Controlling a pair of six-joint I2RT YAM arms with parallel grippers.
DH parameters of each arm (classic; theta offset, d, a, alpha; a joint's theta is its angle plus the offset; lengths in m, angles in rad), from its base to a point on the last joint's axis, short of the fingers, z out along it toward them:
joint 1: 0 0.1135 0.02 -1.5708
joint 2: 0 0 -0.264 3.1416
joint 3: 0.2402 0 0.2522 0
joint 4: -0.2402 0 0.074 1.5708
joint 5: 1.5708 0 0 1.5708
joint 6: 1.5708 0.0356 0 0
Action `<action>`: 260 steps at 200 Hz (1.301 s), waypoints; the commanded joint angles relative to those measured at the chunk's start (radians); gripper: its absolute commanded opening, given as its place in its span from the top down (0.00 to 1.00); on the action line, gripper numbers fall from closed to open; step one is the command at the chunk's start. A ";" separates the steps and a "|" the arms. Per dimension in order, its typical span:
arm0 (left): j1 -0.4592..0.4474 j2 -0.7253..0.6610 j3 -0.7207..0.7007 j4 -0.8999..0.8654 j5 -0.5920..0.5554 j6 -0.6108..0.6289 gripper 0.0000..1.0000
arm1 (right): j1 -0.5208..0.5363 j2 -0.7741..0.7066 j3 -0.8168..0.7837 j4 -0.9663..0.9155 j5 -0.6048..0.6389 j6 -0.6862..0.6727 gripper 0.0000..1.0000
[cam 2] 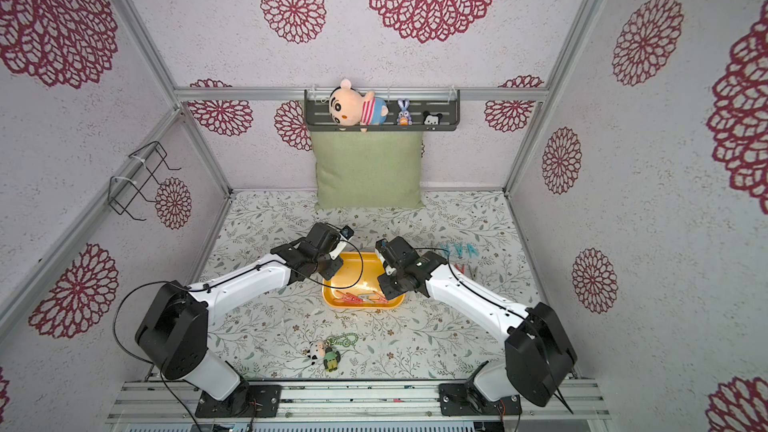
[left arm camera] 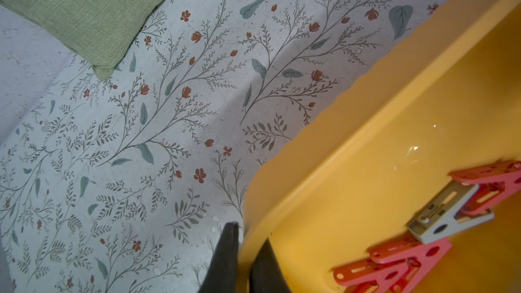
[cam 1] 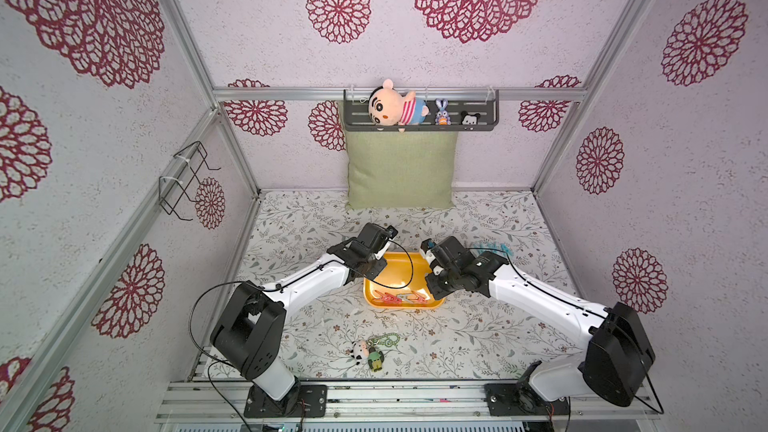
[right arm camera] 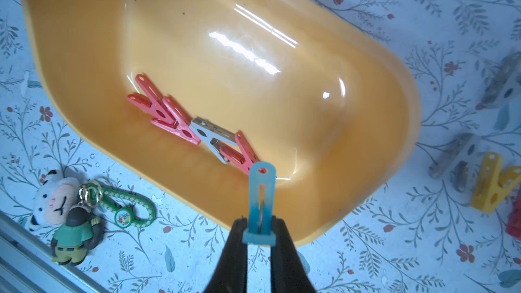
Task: Take the clothespins out of the storage box
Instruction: Place the clothespin at the center of the board.
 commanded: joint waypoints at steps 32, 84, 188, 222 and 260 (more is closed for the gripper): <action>-0.011 0.025 0.016 -0.021 -0.023 0.018 1.00 | -0.053 -0.139 -0.034 -0.099 -0.003 0.100 0.85; -0.012 0.024 0.020 -0.027 -0.014 0.014 1.00 | -0.164 -0.182 -0.067 -0.198 0.023 0.143 0.83; -0.012 0.018 0.020 -0.027 -0.020 0.017 1.00 | -0.324 0.089 -0.072 -0.204 0.086 0.020 0.83; -0.012 0.015 0.018 -0.027 -0.021 0.017 1.00 | -0.341 0.185 -0.030 -0.231 0.125 -0.007 0.82; -0.012 0.012 0.018 -0.026 -0.025 0.018 1.00 | -0.355 0.248 -0.017 -0.211 0.124 -0.025 0.82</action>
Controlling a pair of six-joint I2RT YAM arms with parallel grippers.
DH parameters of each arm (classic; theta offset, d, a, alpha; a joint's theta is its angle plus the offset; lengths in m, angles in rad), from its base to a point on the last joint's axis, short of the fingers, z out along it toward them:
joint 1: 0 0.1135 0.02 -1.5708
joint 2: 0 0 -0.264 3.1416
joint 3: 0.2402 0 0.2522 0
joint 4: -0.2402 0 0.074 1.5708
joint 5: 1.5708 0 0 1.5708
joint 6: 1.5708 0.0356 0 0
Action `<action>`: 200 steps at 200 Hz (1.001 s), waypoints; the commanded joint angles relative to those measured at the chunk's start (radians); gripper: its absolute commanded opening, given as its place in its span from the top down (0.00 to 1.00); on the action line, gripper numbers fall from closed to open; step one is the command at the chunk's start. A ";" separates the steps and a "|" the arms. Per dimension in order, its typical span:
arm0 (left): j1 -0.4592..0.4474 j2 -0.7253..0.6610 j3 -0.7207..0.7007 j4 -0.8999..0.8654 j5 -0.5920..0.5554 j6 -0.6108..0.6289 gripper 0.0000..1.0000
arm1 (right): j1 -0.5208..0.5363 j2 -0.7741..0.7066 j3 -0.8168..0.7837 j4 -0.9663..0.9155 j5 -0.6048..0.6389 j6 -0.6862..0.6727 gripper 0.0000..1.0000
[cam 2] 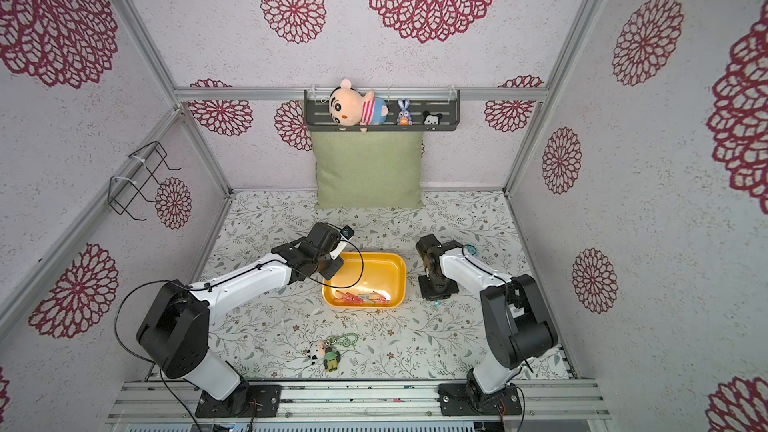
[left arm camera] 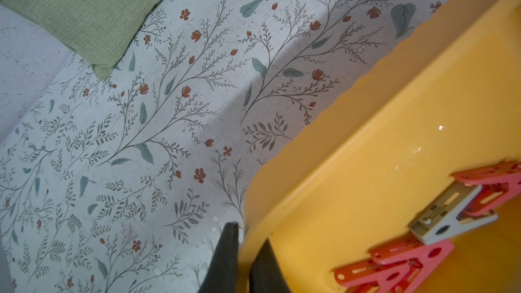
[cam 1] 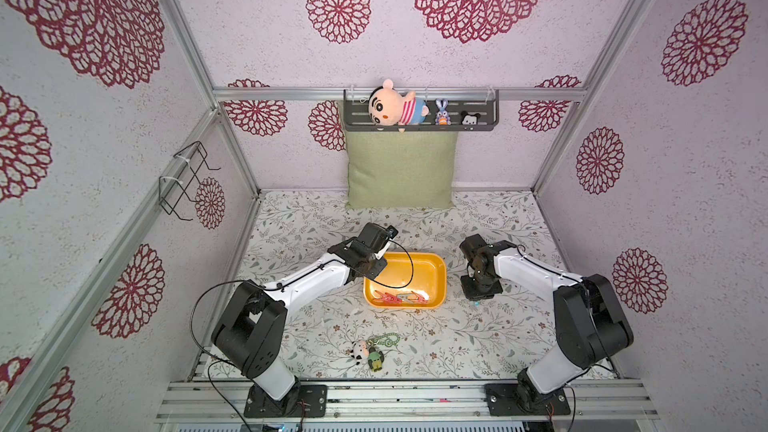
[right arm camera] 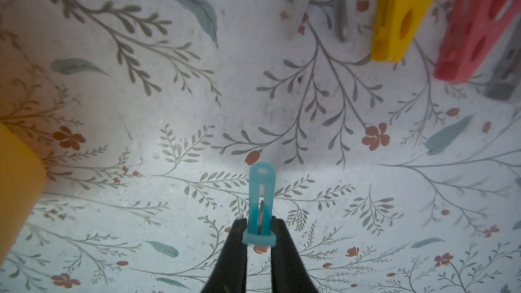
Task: Take the clothespins out of the storage box
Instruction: Place the clothespin at the center of the board.
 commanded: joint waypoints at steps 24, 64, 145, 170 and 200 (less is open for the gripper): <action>-0.012 0.004 0.012 -0.022 -0.022 0.019 1.00 | -0.028 0.036 0.031 -0.030 0.056 -0.032 0.82; -0.012 0.003 0.009 -0.021 -0.023 0.019 1.00 | -0.049 0.053 0.042 -0.032 0.069 -0.049 0.79; -0.012 0.000 0.006 -0.019 -0.025 0.018 1.00 | -0.051 0.105 0.081 -0.021 0.058 -0.053 0.71; -0.012 0.000 0.006 -0.019 -0.024 0.018 1.00 | -0.051 0.058 0.087 -0.010 0.016 -0.052 0.68; -0.012 0.000 0.008 -0.019 -0.022 0.019 1.00 | -0.050 0.040 0.082 -0.019 0.022 -0.049 0.67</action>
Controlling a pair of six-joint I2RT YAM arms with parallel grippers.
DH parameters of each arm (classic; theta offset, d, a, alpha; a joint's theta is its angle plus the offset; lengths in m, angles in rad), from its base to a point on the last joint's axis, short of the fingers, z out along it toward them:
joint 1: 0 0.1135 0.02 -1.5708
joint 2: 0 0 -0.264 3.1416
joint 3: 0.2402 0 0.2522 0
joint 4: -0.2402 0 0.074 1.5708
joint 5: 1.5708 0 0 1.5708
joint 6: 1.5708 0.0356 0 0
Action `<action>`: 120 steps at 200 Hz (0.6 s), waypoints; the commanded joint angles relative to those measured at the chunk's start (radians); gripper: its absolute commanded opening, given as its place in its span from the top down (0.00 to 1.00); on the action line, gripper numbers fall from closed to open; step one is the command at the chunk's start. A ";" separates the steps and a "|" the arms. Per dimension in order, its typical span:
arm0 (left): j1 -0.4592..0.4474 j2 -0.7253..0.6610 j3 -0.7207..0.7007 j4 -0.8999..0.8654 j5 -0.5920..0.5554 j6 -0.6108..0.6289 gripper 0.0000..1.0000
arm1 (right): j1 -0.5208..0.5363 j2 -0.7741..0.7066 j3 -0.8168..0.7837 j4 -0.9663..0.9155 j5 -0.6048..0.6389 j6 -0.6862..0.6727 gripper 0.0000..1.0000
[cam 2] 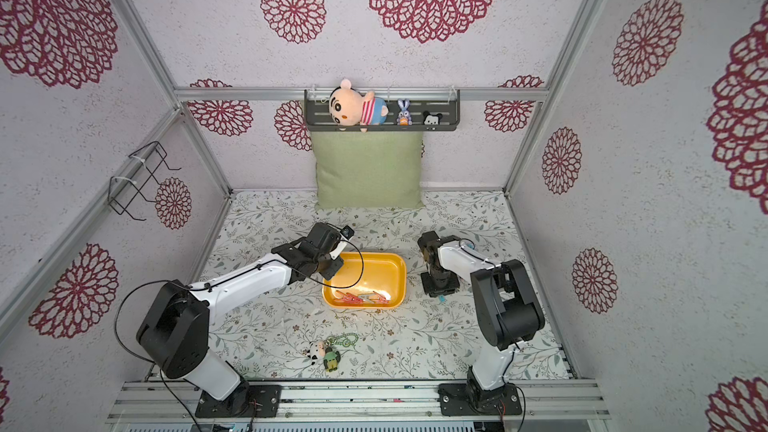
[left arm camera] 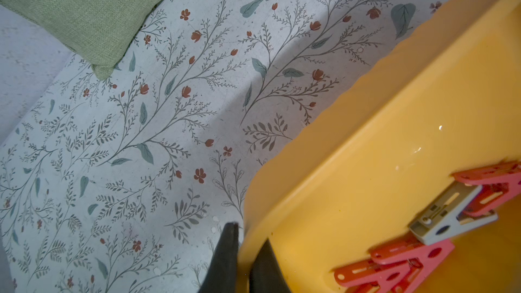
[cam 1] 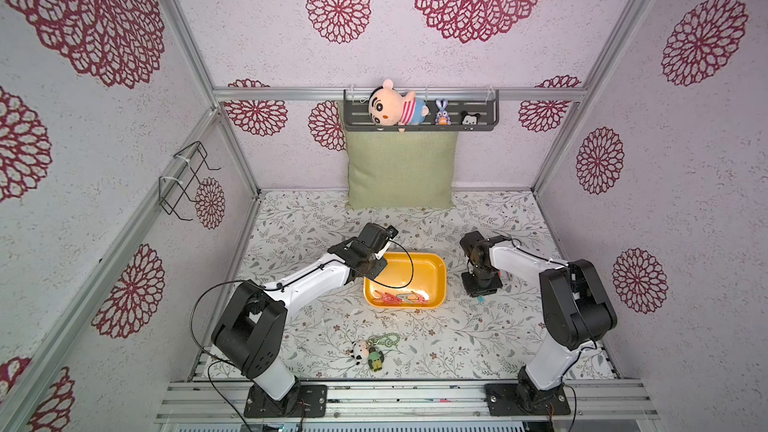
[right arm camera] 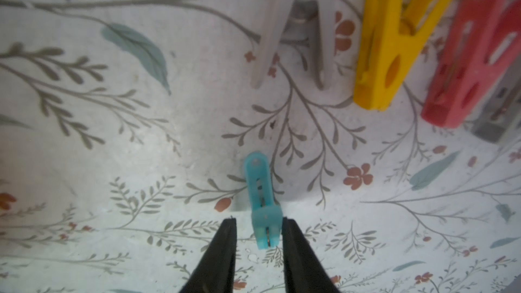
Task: Take the clothespins out of the storage box
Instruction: Place the clothespin at the center of the board.
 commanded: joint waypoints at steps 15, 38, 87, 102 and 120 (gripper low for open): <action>-0.011 -0.001 0.008 -0.019 -0.022 0.019 1.00 | -0.008 -0.063 0.011 -0.014 -0.004 0.000 0.68; -0.012 -0.003 0.008 -0.020 -0.024 0.019 1.00 | -0.009 -0.101 -0.001 0.013 -0.064 0.005 0.73; -0.011 0.000 0.009 -0.021 -0.008 0.015 1.00 | -0.011 -0.103 -0.029 0.030 -0.067 0.016 0.73; -0.011 0.002 0.011 -0.022 0.000 0.012 1.00 | -0.013 -0.102 -0.032 0.034 -0.060 0.018 0.75; -0.011 0.002 0.011 -0.022 0.000 0.012 1.00 | -0.017 -0.101 -0.036 0.042 -0.056 0.017 0.76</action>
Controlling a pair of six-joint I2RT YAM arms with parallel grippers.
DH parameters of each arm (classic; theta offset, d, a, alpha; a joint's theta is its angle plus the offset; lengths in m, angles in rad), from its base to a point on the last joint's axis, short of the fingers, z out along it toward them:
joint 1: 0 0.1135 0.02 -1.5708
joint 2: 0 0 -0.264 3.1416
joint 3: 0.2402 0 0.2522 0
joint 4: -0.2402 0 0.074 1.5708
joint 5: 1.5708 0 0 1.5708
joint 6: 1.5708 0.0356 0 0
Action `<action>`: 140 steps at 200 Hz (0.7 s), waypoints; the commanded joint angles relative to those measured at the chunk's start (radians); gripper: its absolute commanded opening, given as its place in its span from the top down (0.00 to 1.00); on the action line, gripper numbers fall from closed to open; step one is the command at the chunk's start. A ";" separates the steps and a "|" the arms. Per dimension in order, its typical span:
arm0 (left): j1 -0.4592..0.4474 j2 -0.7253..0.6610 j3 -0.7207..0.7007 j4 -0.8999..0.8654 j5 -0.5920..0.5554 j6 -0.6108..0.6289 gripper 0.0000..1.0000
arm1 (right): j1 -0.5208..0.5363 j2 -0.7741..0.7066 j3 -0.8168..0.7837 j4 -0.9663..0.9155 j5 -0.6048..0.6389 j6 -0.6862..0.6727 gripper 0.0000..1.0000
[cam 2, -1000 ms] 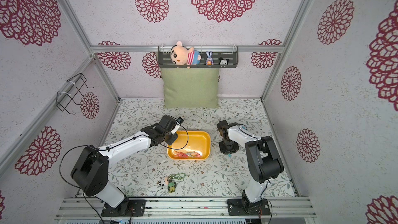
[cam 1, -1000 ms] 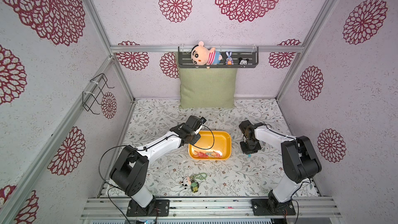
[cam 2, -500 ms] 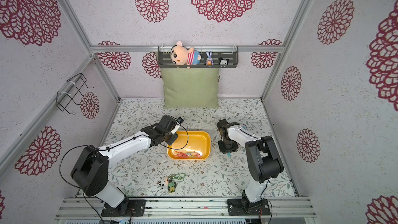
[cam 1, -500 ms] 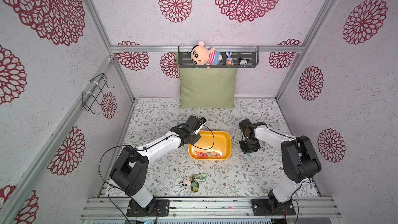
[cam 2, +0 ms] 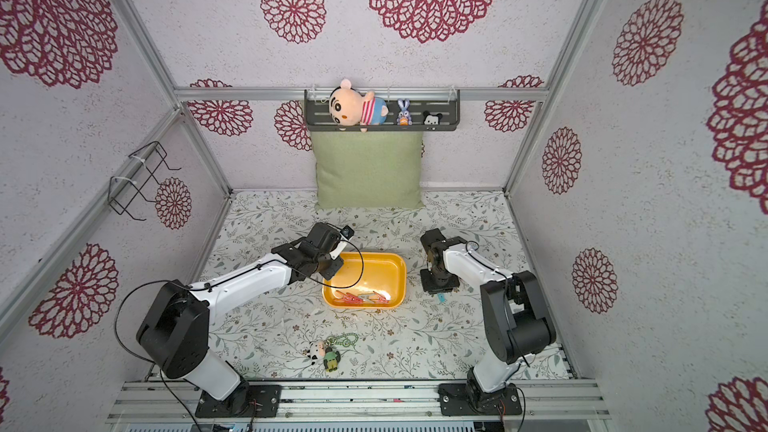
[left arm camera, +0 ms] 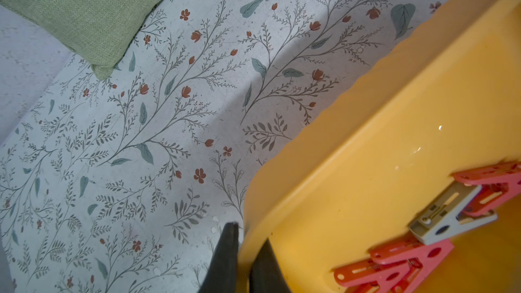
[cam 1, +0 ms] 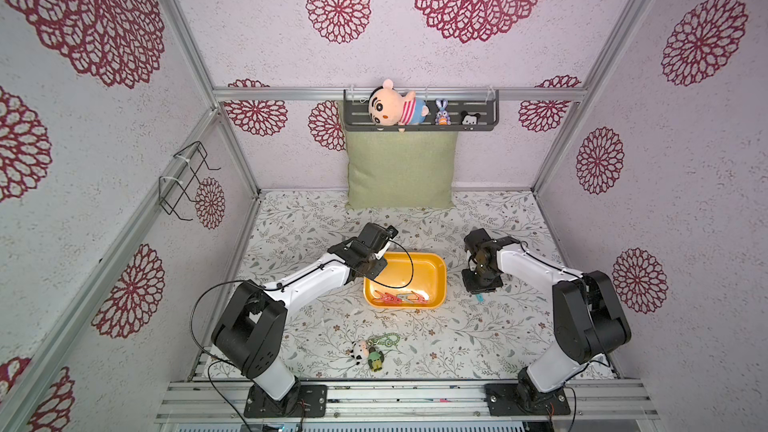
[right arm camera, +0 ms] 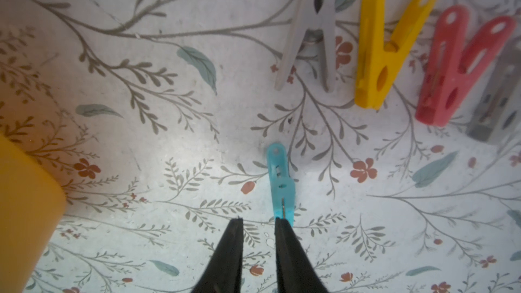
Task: Take the clothespins out of the storage box
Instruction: Place the clothespin at the center of the board.
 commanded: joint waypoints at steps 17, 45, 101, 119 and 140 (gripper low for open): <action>-0.012 0.002 0.011 -0.023 -0.005 0.012 1.00 | -0.026 -0.007 -0.007 0.011 0.012 0.009 0.76; -0.011 -0.002 0.008 -0.022 -0.010 0.014 1.00 | -0.048 0.011 -0.015 0.023 0.020 -0.004 0.74; -0.011 -0.003 0.009 -0.020 -0.011 0.013 1.00 | -0.070 0.035 -0.015 0.029 0.034 -0.011 0.74; -0.011 -0.004 0.007 -0.020 -0.011 0.014 1.00 | -0.070 0.030 -0.017 0.037 0.021 -0.009 0.76; -0.011 -0.008 0.006 -0.019 -0.014 0.015 1.00 | -0.070 0.027 -0.020 0.045 0.012 -0.008 0.80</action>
